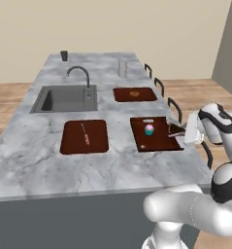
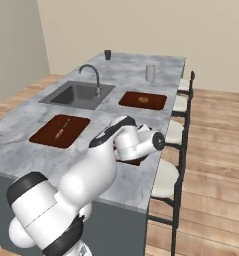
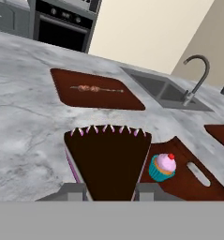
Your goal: Take the cake and cupcake from the fridge and place them on the empty tray on the dining counter.
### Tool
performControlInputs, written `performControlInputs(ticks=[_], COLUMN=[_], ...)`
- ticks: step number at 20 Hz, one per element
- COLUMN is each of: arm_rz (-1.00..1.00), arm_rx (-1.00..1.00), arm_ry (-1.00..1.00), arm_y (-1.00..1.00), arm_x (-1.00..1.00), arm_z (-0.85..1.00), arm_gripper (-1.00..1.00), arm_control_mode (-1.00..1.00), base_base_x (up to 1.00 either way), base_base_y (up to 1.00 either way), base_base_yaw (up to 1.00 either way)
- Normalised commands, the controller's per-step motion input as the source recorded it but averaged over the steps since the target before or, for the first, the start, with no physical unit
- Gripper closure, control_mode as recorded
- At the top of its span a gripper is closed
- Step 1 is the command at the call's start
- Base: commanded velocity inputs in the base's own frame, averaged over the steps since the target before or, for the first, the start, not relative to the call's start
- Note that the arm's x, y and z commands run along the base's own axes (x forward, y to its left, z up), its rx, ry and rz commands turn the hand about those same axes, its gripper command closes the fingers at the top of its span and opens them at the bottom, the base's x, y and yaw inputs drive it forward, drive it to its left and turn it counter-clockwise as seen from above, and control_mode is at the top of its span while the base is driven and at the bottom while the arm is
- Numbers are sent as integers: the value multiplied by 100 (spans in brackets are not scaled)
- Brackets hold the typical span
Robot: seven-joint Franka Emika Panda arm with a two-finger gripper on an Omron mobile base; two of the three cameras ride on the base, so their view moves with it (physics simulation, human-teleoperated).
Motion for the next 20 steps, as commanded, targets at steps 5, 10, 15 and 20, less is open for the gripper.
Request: performControlInputs(ticks=[5, 10, 15, 20], arm_rz=[0, 0, 0, 0], arm_rx=[1, 2, 5, 1], arm_ry=[3, 5, 2, 0], arm_y=[-2, 0, 0, 0], arm_x=[7, 18, 14, 14], arm_z=[-7, -4, -14, -27], arm_gripper=[100, 100, 100, 100], arm_control_mode=[-100, -100, -100, -100], base_base_x=[0, 0, 0, 0], base_base_y=[0, 0, 0, 0], base_base_yaw=[0, 0, 0, 0])
